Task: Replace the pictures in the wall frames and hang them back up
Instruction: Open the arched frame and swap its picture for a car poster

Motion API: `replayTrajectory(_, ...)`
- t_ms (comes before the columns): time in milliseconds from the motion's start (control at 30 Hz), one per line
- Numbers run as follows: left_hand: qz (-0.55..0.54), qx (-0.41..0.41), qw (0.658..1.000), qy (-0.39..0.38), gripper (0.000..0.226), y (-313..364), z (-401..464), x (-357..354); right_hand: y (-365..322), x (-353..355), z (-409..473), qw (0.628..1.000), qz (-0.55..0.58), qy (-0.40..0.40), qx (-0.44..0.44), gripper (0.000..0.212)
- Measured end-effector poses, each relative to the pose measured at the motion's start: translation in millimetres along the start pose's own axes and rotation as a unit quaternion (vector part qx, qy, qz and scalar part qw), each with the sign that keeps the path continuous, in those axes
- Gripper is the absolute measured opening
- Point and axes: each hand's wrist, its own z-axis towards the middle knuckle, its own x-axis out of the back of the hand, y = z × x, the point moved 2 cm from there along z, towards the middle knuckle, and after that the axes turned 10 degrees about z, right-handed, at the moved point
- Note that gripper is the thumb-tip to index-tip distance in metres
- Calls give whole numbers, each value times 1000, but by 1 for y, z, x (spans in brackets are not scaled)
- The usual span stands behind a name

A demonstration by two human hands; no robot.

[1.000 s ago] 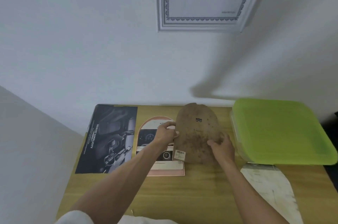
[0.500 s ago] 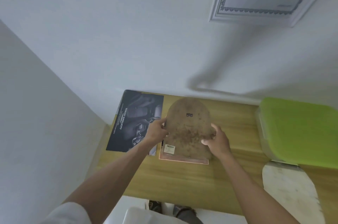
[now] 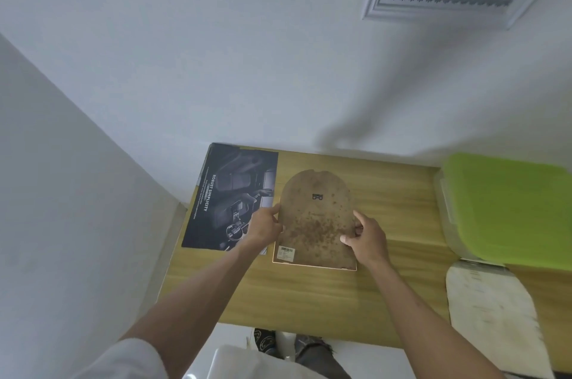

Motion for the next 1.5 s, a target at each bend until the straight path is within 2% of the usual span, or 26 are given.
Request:
replayTrajectory(267,70,-5,998,6,56,-2,5,-5,-6,0,1,993,-107,-2,42,67)
replayTrajectory(333,153,-34,988,14,53,4,8,-2,-12,-1,3,986,-159,-16,42,69)
replayTrajectory(400,261,-85,961,34,71,12,15,0,-22,1,7,967,-246,-41,57,82)
replayTrajectory(500,387,-179,904,41,114,30,29,3,-41,5,26,913,-376,-110,115,119)
replayTrajectory(600,488,-228,842,-19,132,49,48,-3,-55,-1,48,860,-454,-180,146,142)
replayTrajectory(700,526,-234,816,-50,135,57,66,-12,-64,-13,64,816,-499,-231,176,152)
replayTrajectory(833,508,-234,824,-90,129,57,78,-12,-60,-16,78,805,-489,-273,196,154)
replayTrajectory(1000,482,-228,830,-165,146,63,74,1,-58,-12,85,810,-463,-294,206,155)
replayTrajectory(1233,477,-222,837,-149,143,63,68,1,-57,-12,82,821,-459,-280,193,153)
replayTrajectory(1300,461,-219,851,-126,134,63,59,-1,-54,-9,75,841,-436,-261,183,147)
replayTrajectory(1333,439,-206,866,-119,125,61,52,-3,-49,-7,68,864,-404,-251,167,141)
replayTrajectory(1433,277,-143,946,-93,98,46,32,-10,-27,1,48,947,-235,-201,84,113)
replayTrajectory(1500,202,-110,971,-66,87,40,21,-13,-15,4,36,977,-149,-144,53,91)
